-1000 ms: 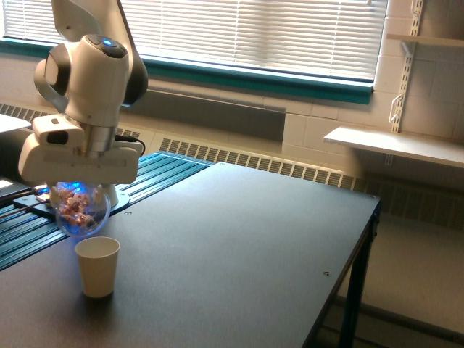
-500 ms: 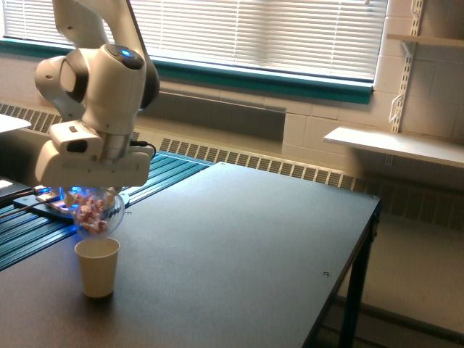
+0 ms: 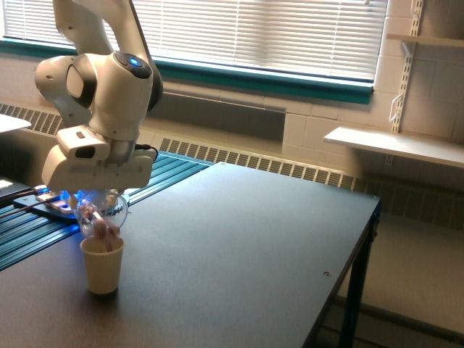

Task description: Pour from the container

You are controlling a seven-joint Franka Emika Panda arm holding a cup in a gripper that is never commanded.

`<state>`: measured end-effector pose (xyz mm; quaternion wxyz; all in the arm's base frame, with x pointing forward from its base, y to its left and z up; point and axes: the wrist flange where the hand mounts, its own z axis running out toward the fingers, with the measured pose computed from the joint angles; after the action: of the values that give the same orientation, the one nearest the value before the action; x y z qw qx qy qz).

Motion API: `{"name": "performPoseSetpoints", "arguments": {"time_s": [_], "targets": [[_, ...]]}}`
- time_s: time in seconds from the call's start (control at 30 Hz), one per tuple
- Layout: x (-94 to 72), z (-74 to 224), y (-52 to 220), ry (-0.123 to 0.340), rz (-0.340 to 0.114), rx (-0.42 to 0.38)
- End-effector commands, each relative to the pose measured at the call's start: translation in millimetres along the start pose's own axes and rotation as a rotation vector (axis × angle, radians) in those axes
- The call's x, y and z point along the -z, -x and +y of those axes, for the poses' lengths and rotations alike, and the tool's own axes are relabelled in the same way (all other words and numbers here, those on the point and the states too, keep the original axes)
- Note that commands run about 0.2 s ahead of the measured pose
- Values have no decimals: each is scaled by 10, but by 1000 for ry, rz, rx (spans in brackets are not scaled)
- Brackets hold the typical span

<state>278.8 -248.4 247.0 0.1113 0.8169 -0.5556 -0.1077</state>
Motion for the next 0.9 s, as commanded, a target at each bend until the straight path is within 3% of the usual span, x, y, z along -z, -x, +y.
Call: {"name": "performPoseSetpoints", "arguments": {"time_s": [0.03, 0.37, 0.67, 0.83, 0.9], "targets": [[-10, 38, -36, -4, 17, -30], [59, 28, -77, -48, -12, -69], [51, 25, -35, -45, -38, -81], [116, 42, -80, -109, -77, -99], [141, 33, -82, -120, -69, -99]]}}
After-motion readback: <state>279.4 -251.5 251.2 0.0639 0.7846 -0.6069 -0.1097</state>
